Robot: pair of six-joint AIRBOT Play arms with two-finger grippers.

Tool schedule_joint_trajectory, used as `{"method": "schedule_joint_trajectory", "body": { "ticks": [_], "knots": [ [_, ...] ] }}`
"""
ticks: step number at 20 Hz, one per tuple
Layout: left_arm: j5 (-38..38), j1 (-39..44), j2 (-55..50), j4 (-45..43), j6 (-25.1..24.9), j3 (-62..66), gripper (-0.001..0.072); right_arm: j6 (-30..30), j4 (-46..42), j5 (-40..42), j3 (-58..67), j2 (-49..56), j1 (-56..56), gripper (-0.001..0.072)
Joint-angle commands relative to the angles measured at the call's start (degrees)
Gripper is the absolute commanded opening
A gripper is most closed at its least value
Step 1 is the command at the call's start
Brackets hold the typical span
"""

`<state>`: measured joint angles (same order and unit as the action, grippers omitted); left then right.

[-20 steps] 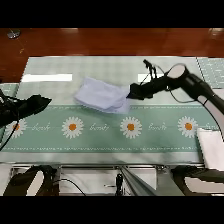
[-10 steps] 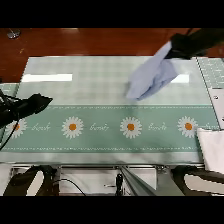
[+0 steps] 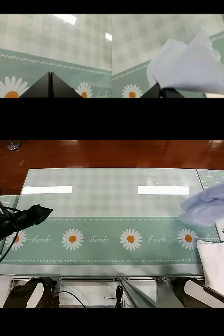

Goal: Fold the shirts.

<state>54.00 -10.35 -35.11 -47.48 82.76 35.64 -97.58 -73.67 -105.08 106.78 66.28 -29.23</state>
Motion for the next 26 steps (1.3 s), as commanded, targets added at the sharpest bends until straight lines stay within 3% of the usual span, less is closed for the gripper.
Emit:
{"method": "schedule_joint_trajectory", "body": {
  "ticks": [1, 4, 8, 9, 11, 13, 15, 16, 17, 19, 20, 21, 23, 24, 26],
  "knots": [
    [-0.1, 0.0, 0.0, 0.7, 0.0, 0.0, 0.0022, 0.5, -3.6, -1.3, -9.0, -9.1, -13.0, 0.0021],
    [-0.7, 0.0, 0.0, 0.7, 0.0, 0.0, 0.0022, 4.1, -13.1, -1.3, -19.9, -18.0, -21.6, 0.0021],
    [-2.2, 0.0, 0.0, 0.7, 0.0, 0.0, 0.0022, 0.7, -21.7, -0.9, -31.2, -26.9, -31.3, 0.0023],
    [-2.5, 0.0, 0.0, 0.6, 0.0, 0.0, 0.0023, -0.5, -23.8, -0.2, -32.7, -28.1, -32.8, 0.0080],
    [-3.8, 0.0, 0.0, 0.6, 0.0, 0.0, 0.0023, -2.8, -27.1, 1.6, -33.3, -29.0, -33.9, 0.0635],
    [-6.2, 0.0, 0.0, 0.8, 0.0, 0.0, 0.0023, -2.7, -25.7, 4.6, -33.3, -28.7, -33.9, 0.0623],
    [-9.9, 0.0, -0.1, 3.0, -0.1, 0.0, 0.0023, -1.9, -16.9, 12.3, -33.3, -28.2, -33.9, 0.0600],
    [-10.3, 0.0, -0.7, 5.0, -1.4, 0.5, 0.0022, 0.1, -7.0, 15.8, -33.3, -27.0, -33.9, 0.0371],
    [-9.6, 0.2, -2.1, 9.0, -3.4, 1.5, 0.0022, 4.0, 6.0, 17.8, -33.3, -25.0, -33.6, 0.0015],
    [-7.4, 3.5, -6.8, 19.3, -13.1, 5.4, 0.0021, 9.6, 32.0, 21.8, -33.3, -19.4, -27.3, 0.0021],
    [-6.6, 6.7, -9.7, 20.7, -15.7, 9.0, 0.0020, 11.9, 38.7, 25.0, -33.3, -17.5, -20.2, 0.0021],
    [-6.6, 11.3, -12.8, 18.5, -16.7, 14.2, 0.0019, 13.6, 38.4, 29.0, -33.3, -16.2, -11.0, 0.0021],
    [-7.8, 21.4, -18.6, 4.1, -11.7, 25.0, 0.0019, 14.2, 22.2, 36.3, -33.3, -13.9, 8.9, 0.0021],
    [-7.2, 26.1, -21.3, -7.0, -5.1, 29.3, 0.0019, 12.8, 10.6, 38.1, -33.4, -12.2, 18.5, 0.0021],
    [-3.3, 32.3, -25.5, -29.8, 9.1, 31.8, 0.0019, -1.2, -14.6, 38.8, -34.8, -7.0, 34.2, 0.0021]
  ]
}}
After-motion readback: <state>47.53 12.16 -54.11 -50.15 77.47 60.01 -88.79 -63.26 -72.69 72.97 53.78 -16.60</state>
